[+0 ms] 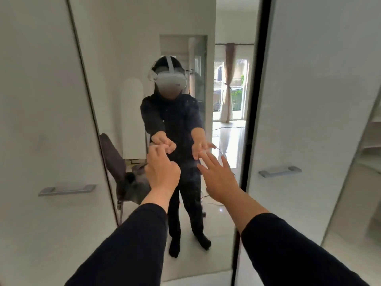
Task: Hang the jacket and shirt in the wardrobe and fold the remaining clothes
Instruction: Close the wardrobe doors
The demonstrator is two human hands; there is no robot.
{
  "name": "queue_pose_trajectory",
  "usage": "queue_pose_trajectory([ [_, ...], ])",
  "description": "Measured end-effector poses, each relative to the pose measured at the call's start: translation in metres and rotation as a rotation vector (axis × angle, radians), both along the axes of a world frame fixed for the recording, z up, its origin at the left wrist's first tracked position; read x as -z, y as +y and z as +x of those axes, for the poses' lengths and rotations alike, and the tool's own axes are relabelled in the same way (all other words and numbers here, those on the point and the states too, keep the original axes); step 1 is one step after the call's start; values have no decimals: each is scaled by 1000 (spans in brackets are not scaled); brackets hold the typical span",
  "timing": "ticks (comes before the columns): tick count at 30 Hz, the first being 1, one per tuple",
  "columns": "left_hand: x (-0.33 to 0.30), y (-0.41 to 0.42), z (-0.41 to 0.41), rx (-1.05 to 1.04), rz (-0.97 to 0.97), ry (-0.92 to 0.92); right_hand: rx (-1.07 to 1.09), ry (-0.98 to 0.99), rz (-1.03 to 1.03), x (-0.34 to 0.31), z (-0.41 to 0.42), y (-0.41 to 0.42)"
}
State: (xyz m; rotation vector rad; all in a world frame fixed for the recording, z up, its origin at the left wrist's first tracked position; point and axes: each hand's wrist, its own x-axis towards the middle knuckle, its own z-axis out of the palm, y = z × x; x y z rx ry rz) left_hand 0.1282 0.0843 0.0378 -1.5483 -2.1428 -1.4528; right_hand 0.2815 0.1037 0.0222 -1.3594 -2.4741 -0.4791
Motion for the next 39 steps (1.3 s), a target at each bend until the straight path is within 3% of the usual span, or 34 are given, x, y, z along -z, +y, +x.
queue_pose_trajectory([
  [6,5,36,127,594,-51,-250,297,109,-109,10,116,0],
  [10,0,52,191,725,-159,-445,331,266,-123,13,159,10],
  [16,8,80,224,587,-202,-507,300,199,-314,31,191,32],
  [20,15,80,235,417,-157,-466,209,114,-315,29,210,44],
  [25,18,60,251,349,-56,-435,160,56,-191,43,224,34],
  [31,23,11,281,262,-24,-406,110,147,-189,48,251,-4],
  [39,29,-77,347,258,19,-123,195,243,-187,52,310,-83],
])
